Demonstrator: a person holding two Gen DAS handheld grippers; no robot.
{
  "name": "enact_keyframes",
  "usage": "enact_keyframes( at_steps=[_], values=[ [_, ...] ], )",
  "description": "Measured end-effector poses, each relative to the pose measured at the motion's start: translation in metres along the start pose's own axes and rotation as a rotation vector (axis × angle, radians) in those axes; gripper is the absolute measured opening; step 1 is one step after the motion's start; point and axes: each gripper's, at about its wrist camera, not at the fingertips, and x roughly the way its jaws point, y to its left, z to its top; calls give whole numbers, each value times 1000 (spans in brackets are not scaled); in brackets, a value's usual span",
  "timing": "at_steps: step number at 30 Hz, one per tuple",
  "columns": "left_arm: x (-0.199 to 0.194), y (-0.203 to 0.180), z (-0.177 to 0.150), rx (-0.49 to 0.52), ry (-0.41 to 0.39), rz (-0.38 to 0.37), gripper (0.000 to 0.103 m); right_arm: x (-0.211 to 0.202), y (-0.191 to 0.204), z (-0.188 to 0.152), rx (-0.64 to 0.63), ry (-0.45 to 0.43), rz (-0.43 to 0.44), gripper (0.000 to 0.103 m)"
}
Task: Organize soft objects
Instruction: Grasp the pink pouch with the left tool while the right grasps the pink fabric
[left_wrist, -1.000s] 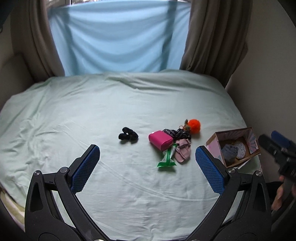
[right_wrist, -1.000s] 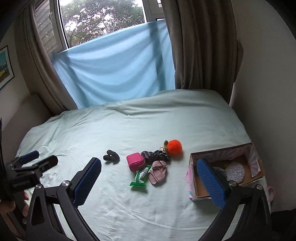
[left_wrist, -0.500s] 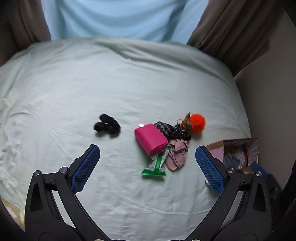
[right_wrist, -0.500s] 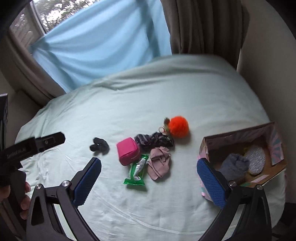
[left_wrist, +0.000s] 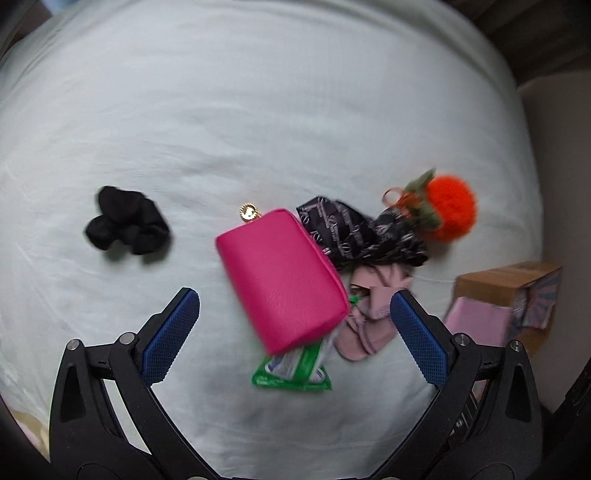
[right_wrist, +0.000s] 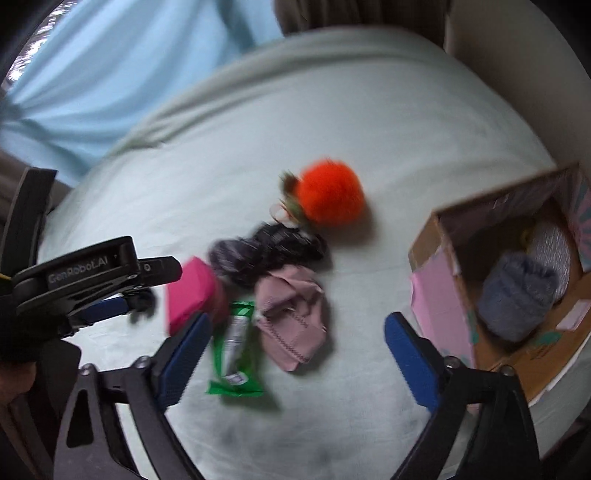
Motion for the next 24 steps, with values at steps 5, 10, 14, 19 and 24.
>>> enact_keyframes(
  at_steps=[5,10,14,19,24],
  values=[
    [37,-6,12,17,82,43,103,43,-7,-1,60,60,3,84],
    [67,-2,24,-4,134,77,103,72,-7,1,80,83,9,84],
    [83,6,29,-40,166,65,95,96,-8,7,100,118,17,69],
    [90,10,33,-72,184,26,80,110,-1,7,83,143,18,54],
    [89,12,30,-60,173,26,61,115,2,5,72,154,40,37]
  ],
)
